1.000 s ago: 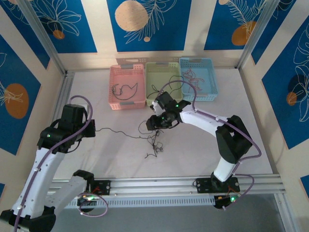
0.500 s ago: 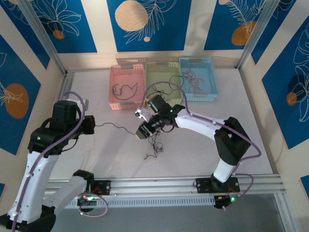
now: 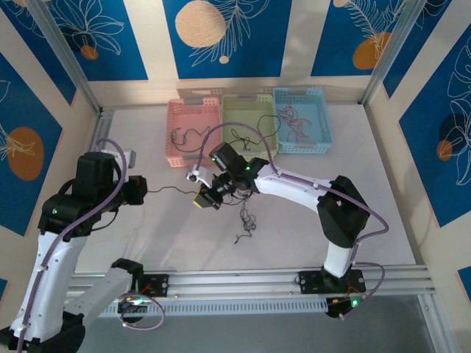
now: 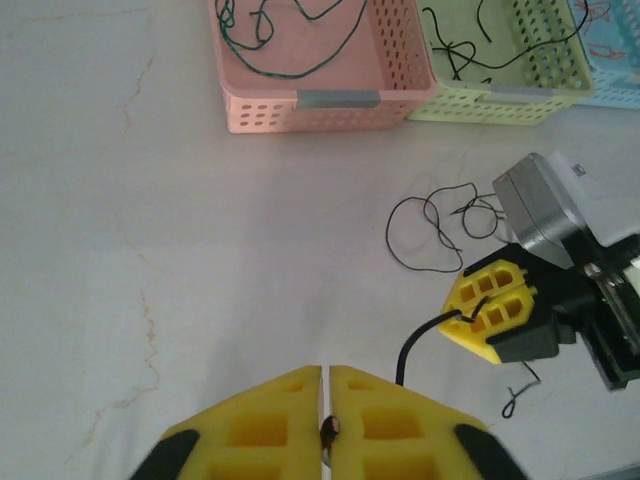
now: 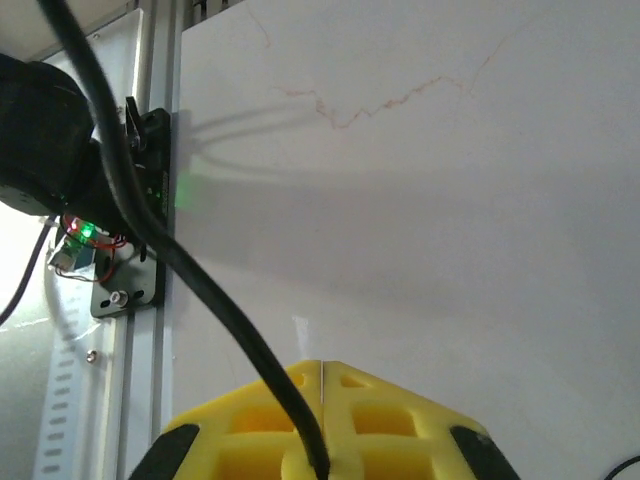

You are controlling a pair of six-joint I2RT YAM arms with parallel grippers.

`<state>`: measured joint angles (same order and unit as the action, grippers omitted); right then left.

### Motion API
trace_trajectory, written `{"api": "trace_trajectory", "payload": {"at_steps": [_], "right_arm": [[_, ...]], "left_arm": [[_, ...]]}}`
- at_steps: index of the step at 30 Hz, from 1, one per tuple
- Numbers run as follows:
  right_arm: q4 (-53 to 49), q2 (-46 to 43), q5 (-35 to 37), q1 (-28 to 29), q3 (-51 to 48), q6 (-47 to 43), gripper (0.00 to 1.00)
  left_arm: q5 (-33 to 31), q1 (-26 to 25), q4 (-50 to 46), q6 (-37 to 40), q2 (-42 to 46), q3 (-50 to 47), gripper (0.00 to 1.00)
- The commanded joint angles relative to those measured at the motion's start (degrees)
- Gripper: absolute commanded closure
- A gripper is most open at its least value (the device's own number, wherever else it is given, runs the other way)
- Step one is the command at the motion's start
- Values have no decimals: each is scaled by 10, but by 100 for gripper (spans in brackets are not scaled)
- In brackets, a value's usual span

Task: Untangle the cables

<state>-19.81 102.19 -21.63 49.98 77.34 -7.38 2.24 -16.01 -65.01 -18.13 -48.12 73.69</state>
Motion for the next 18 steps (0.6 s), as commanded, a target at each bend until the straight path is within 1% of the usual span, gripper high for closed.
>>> {"api": "trace_trajectory", "payload": {"at_steps": [1,3,4,7,9,11,14,18], "right_arm": [[58,-25,14,-4,-4,34,100],[92,-39,13,-14,-20,73,100],[114,-49,13,-21,-29,97,100],[188,-81,22,-42,-64,182,100],[226,-96,36,-60,-78,253,100],[238,-105,49,-74,-80,313,100],[225,-116,84,-86,-70,391,100],[220,-135,120,-101,-64,505,100]], "left_arm": [[15,4,-1,-10,6,22,60],[15,4,4,-15,11,23,44],[15,4,7,-18,14,24,38],[16,4,18,-29,30,22,29],[20,4,25,-37,44,20,26],[38,4,41,-42,63,16,24],[114,4,90,-45,100,-15,19],[227,4,148,-66,111,-77,19]]}}
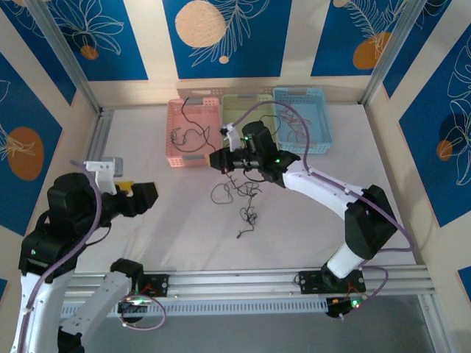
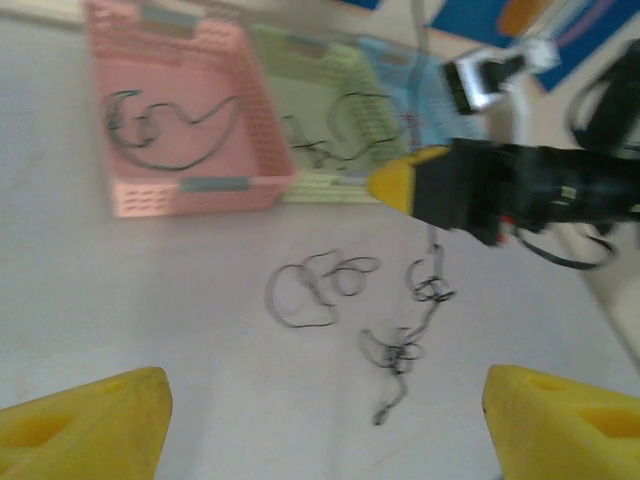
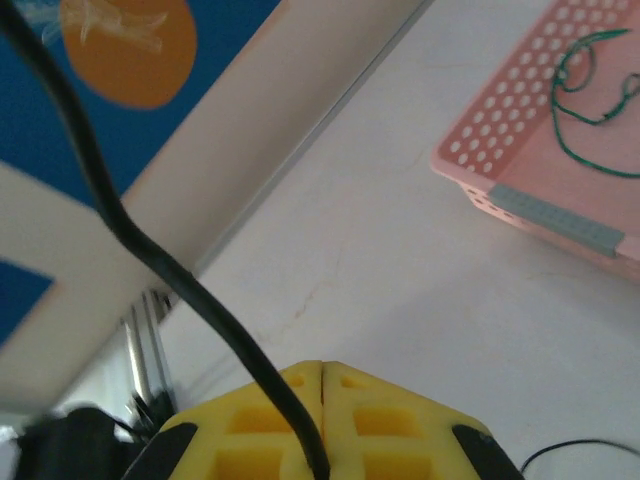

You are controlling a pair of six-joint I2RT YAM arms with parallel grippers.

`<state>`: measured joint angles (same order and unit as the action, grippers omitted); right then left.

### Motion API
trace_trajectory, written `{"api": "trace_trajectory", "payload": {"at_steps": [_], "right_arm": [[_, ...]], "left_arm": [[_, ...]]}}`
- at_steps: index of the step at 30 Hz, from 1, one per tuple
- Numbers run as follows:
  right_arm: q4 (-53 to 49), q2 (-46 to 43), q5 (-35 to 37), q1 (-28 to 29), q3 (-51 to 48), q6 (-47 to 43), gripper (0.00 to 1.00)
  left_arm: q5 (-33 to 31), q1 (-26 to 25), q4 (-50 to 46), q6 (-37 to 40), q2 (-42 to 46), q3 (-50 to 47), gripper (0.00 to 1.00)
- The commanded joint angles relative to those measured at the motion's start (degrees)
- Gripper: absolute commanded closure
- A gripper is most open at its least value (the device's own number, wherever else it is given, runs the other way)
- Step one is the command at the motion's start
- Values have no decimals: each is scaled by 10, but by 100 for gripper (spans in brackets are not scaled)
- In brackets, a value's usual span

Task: Untangle the cables

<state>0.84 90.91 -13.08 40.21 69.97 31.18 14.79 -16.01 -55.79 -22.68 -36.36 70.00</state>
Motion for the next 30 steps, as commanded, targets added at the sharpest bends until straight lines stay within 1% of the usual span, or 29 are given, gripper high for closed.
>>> {"api": "trace_trajectory", "payload": {"at_steps": [1,3,6,7,9,11,14,15,17,19,22,26,30], "right_arm": [[16,-27,41,-6,8,155,100],[27,-34,48,-6,5,205,100],[36,-41,68,0,3,264,100],[39,-41,72,0,2,283,100],[44,-42,82,1,4,304,100],[44,-43,96,4,6,317,100],[37,-38,116,5,10,347,100],[41,-36,121,4,9,359,100],[51,-30,129,4,9,375,100],[52,-23,132,4,14,384,100],[55,-20,132,-3,13,403,100],[66,-22,132,-10,5,425,100],[65,-22,130,-10,5,431,100]], "left_arm": [[136,4,84,-33,-4,-66,19],[190,3,148,-65,1,-120,19],[220,-2,257,-124,6,-201,19],[217,-7,286,-139,4,-224,19],[208,-23,325,-152,-7,-256,20],[180,-54,346,-150,-17,-276,20],[132,-122,387,-142,-58,-298,20],[110,-152,402,-137,-81,-301,20],[78,-212,428,-113,-126,-294,20],[55,-257,457,-84,-169,-290,20],[56,-280,495,-67,-217,-296,21],[47,-291,543,-59,-259,-324,23],[46,-305,595,-64,-300,-338,28]]}}
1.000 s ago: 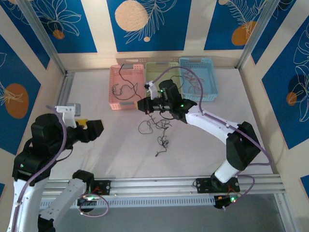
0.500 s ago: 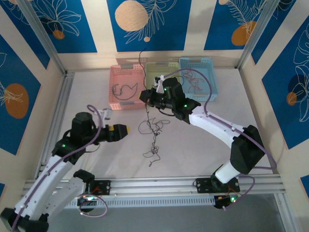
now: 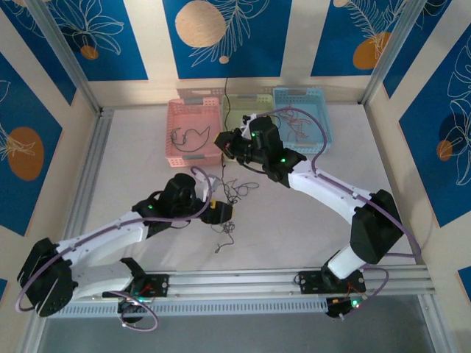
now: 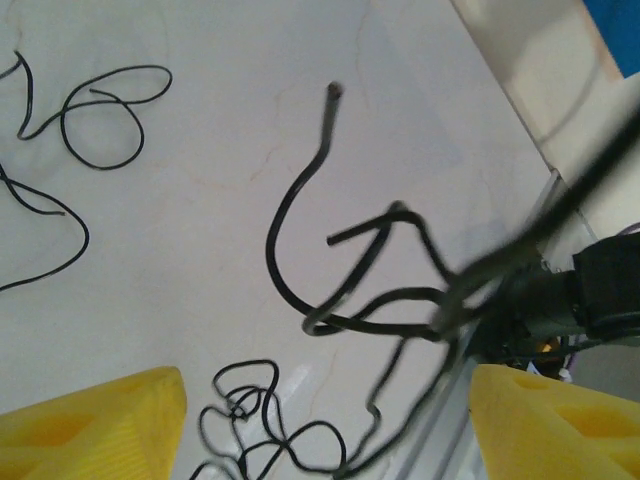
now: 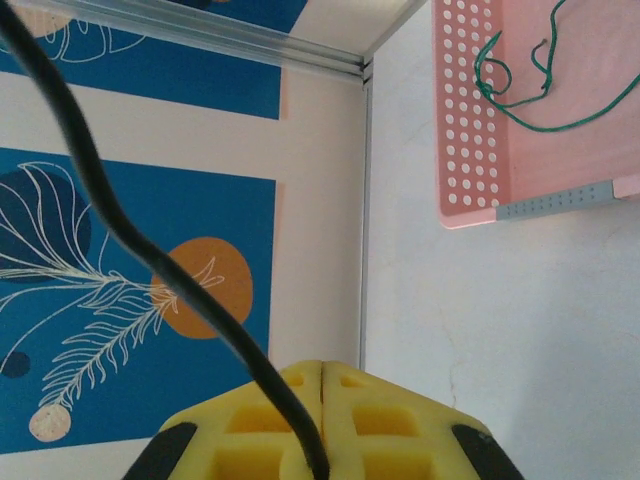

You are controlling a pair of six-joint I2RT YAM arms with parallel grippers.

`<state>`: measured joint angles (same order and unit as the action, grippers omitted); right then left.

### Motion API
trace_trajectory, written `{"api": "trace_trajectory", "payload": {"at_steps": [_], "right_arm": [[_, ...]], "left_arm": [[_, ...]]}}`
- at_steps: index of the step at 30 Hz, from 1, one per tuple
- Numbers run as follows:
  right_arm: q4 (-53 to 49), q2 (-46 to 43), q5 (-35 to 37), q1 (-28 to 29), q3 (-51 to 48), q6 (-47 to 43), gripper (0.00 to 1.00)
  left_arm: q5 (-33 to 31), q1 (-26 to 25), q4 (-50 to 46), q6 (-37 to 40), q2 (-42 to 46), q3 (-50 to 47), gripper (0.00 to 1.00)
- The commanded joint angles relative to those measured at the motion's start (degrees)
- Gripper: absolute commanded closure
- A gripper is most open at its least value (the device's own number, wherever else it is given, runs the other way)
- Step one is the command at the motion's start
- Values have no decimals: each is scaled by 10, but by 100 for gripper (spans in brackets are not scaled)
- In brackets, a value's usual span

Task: Untangle the cables

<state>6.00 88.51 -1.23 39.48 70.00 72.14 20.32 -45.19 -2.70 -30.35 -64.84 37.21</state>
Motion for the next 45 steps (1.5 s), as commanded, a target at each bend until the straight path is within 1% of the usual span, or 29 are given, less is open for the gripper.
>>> {"api": "trace_trajectory", "payload": {"at_steps": [1,3,4,5,6,8,10,12,15,20,28,31,33,36,38,43,44,45], "right_arm": [[15,2,10,-3,5,23,100],[15,1,10,-4,3,25,100],[16,1,10,-6,3,26,100],[16,1,10,-7,3,25,100],[15,1,10,-10,2,24,100],[17,-1,8,-19,-1,28,100],[20,-5,7,-30,-7,31,100],[21,-9,7,-41,-10,32,100],[19,-19,6,-65,-18,29,100],[10,-44,3,-128,-44,25,100],[-28,-108,11,-277,-111,7,100],[-38,-132,7,-327,-137,2,100],[-40,-145,5,-349,-153,2,100],[-50,-158,-1,-374,-164,-7,100],[-41,-164,-10,-384,-177,-3,100],[-34,-172,-25,-357,-183,15,100],[-32,-174,-22,-347,-184,24,100],[-31,-176,-20,-338,-183,31,100]], "left_arm": [[-14,-16,71,13,-23,-12,30],[-14,-20,85,13,-37,-14,35],[-13,-22,91,13,-44,-15,39],[-11,-24,93,13,-49,-14,47],[-8,-25,92,15,-53,-12,57],[-9,-27,90,18,-53,-15,74],[-12,-28,89,17,-43,-25,88],[-19,-28,88,13,-28,-41,100],[-30,-28,78,6,0,-59,100],[-68,-28,15,5,50,-75,100],[-115,-28,-107,16,156,-69,100],[-141,-29,-148,20,187,-62,100],[-154,-28,-165,20,204,-59,100],[-172,-28,-185,19,217,-52,100],[-167,-28,-184,19,216,-47,100],[-138,-28,-148,22,179,-35,100],[-130,-28,-135,22,165,-30,95],[-120,-28,-119,22,149,-24,87]]}}
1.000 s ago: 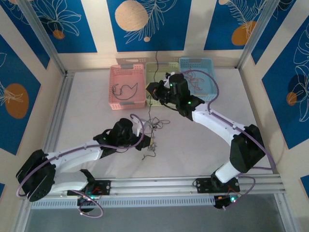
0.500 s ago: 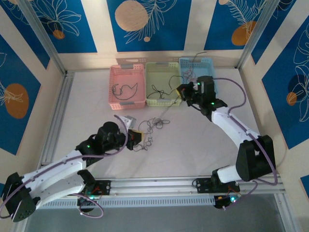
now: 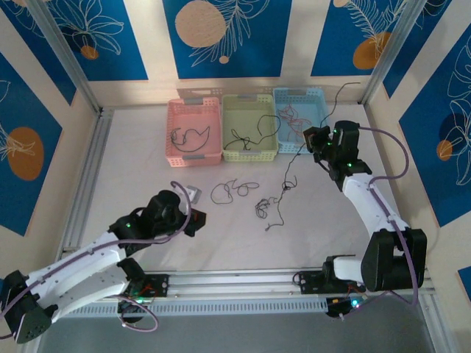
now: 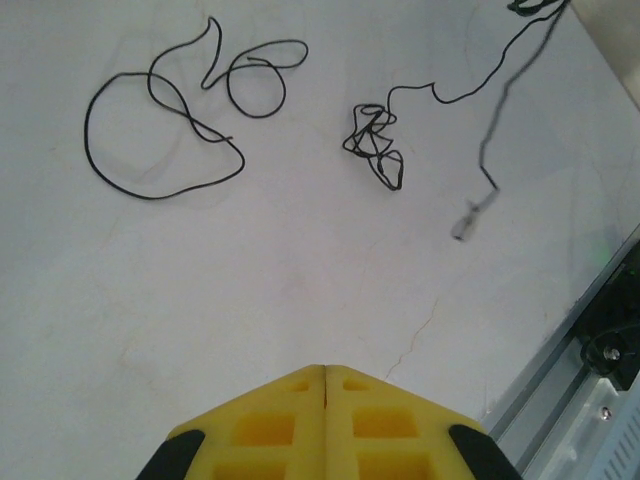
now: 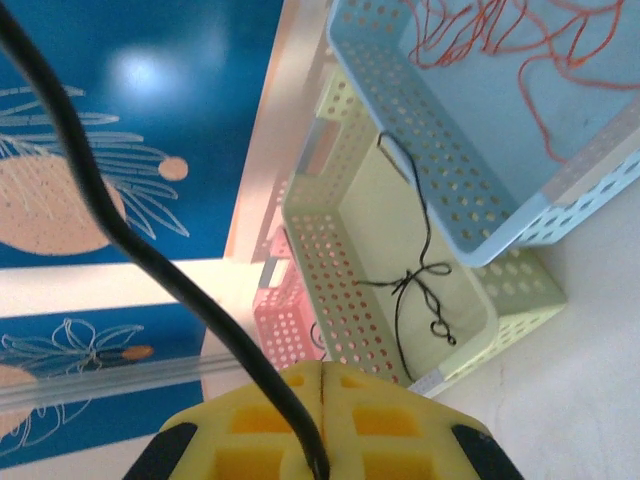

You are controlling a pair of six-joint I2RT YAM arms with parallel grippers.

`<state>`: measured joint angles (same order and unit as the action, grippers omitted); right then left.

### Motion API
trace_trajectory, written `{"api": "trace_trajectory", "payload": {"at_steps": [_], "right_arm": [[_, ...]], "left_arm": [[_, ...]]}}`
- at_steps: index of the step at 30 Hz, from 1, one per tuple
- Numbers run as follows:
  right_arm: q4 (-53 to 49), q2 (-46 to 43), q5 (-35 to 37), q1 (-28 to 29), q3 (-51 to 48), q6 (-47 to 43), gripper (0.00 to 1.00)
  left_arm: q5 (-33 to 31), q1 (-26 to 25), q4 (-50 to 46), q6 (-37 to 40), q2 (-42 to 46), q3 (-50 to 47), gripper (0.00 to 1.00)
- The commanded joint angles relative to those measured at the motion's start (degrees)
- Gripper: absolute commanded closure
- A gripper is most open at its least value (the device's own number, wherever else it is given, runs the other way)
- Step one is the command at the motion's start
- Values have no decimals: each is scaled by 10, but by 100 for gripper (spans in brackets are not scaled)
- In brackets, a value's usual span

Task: Untangle the cables

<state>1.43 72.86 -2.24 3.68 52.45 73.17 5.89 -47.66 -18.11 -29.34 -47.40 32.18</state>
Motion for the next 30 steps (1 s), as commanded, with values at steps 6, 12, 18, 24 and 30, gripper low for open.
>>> {"api": "trace_trajectory", "payload": {"at_steps": [6,12,18,24,30], "right_arm": [[-17,-24,46,78,18,40,100],[-21,-15,44,100,35,54,100],[-33,-19,43,108,43,47,100],[-28,-17,-48,79,61,24,100],[-20,-18,-162,38,78,5,100]], "left_arm": [[99,-6,145,3,-126,62,51],[134,-12,192,26,-218,104,38],[144,-14,165,62,-265,157,37],[110,-12,154,111,-265,155,37],[66,-9,162,139,-264,137,39]]}}
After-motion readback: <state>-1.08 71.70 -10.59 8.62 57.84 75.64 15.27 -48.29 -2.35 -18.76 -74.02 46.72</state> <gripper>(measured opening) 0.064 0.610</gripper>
